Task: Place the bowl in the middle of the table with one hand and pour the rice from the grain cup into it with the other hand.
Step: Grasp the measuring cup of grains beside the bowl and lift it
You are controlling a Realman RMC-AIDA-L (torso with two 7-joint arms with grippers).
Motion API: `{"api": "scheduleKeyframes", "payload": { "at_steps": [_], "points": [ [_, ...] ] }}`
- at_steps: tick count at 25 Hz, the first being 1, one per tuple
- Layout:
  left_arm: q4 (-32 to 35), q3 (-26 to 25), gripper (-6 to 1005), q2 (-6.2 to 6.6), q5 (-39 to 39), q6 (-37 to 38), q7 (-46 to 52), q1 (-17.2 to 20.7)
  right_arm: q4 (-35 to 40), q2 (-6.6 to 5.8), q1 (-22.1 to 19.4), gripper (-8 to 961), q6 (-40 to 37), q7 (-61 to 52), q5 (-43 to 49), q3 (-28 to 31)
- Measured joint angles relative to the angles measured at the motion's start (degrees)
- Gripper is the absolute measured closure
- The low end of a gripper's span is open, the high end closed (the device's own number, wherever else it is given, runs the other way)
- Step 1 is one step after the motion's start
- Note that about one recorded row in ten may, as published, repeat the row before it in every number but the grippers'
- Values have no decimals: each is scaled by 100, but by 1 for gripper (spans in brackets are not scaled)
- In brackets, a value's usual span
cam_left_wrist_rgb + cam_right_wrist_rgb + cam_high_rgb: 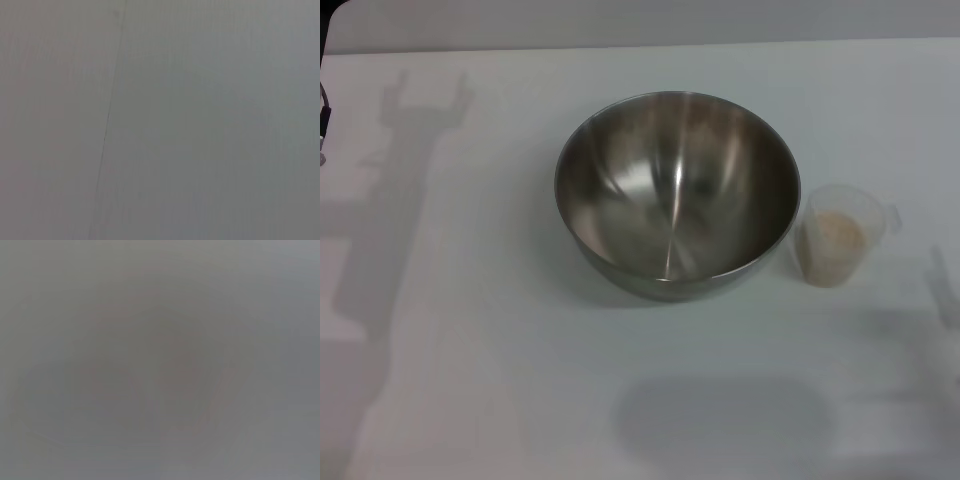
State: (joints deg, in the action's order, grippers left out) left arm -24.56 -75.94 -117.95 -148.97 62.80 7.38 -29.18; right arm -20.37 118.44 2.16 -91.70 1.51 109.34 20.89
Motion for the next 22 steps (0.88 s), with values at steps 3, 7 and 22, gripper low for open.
{"api": "scheduleKeyframes", "payload": {
  "at_steps": [3, 7, 22],
  "points": [
    [-2, 0, 156, 0, 0, 0, 0, 3, 73, -2, -28, 227, 16, -29, 0, -93],
    [-13, 0, 156, 0, 0, 0, 0, 15, 125, -4, -38, 227, 92, -45, 0, -164],
    [-58, 0, 156, 0, 0, 9, 2, 53, 206, -14, 89, 227, 603, -31, 0, -396]
  ]
}}
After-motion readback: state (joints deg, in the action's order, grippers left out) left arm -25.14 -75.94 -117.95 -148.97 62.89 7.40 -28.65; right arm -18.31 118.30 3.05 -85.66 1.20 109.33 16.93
